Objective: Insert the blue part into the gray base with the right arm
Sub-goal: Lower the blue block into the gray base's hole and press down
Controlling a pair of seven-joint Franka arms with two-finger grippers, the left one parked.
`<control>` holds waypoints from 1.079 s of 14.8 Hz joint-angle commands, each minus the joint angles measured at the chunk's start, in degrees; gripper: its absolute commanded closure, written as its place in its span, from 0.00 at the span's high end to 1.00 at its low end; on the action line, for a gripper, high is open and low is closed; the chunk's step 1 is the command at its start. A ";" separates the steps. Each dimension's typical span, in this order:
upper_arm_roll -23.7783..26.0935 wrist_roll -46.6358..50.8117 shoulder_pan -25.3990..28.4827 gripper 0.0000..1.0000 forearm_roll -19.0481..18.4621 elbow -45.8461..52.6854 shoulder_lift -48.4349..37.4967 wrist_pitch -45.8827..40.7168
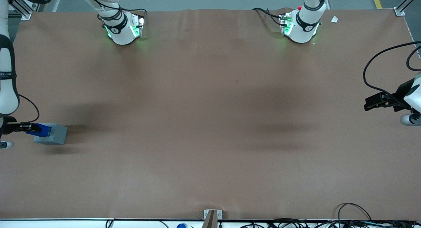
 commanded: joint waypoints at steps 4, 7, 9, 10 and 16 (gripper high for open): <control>0.90 -0.32 -0.95 0.21 -0.60 0.67 0.80 0.17; 0.90 -0.32 -0.95 0.21 -0.60 0.67 0.89 0.26; 0.90 -0.32 -1.04 0.21 -0.68 0.67 1.24 0.70; 0.90 -0.32 -1.04 0.21 -0.68 0.67 1.24 0.96; 0.90 -0.23 -1.13 0.21 -0.60 0.67 1.68 1.05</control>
